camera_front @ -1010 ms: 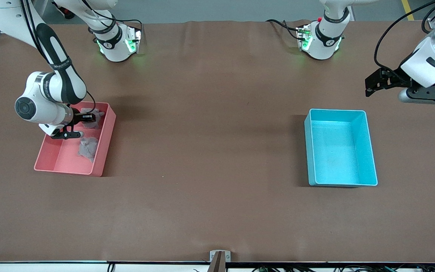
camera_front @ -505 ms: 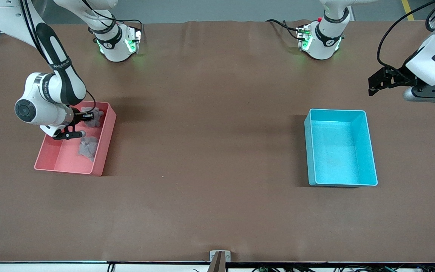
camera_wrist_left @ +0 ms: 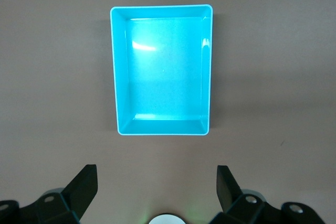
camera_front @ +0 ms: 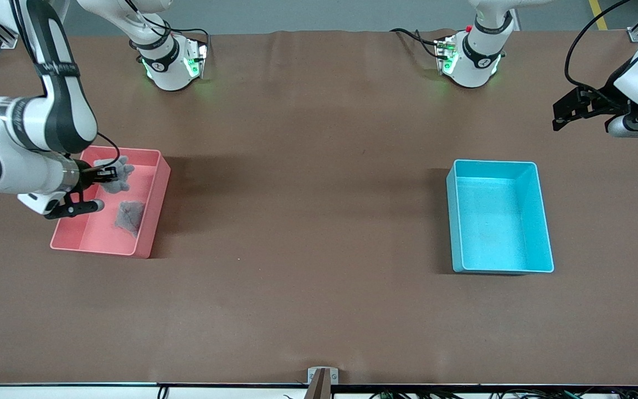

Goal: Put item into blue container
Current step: 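Carry the plush to mid-table with the right gripper while the left gripper approaches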

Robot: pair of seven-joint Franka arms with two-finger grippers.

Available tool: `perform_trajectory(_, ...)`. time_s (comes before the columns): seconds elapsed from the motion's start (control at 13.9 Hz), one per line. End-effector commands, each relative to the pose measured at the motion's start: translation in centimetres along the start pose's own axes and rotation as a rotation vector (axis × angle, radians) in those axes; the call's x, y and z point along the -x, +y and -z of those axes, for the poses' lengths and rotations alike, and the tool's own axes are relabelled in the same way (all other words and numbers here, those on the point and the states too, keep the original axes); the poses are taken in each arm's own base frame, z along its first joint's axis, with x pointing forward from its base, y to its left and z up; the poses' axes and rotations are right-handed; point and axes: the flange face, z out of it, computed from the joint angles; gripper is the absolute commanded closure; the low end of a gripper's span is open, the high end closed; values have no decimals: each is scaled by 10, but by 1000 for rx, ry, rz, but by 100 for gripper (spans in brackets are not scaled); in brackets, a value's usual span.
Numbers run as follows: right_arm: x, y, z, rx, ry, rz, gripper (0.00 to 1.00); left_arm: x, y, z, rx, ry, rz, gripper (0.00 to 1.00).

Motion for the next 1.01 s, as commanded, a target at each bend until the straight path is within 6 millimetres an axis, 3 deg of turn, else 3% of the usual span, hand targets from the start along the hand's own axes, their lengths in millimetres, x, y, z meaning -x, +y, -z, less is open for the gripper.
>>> perform_trajectory(0.0,-16,-78,41,38,39,-62,100,7,-13,14,-1,1,37,0)
perform_trajectory(0.14,-24,-157,49,29,73,-77,100,6,-12,12,0,-2,37,0)
perform_trajectory(0.22,-30,-202,45,-10,81,-80,100,2,-12,7,2,-5,41,0)
perform_trajectory(0.43,-45,-312,26,-87,114,-178,100,-10,10,-21,5,-22,75,0)
perform_trajectory(0.65,-43,-428,-34,-101,204,-266,100,-17,49,-59,0,-24,86,0)
perform_trajectory(0.94,-38,-516,-118,-137,295,-279,100,-26,97,-121,8,-60,117,0)
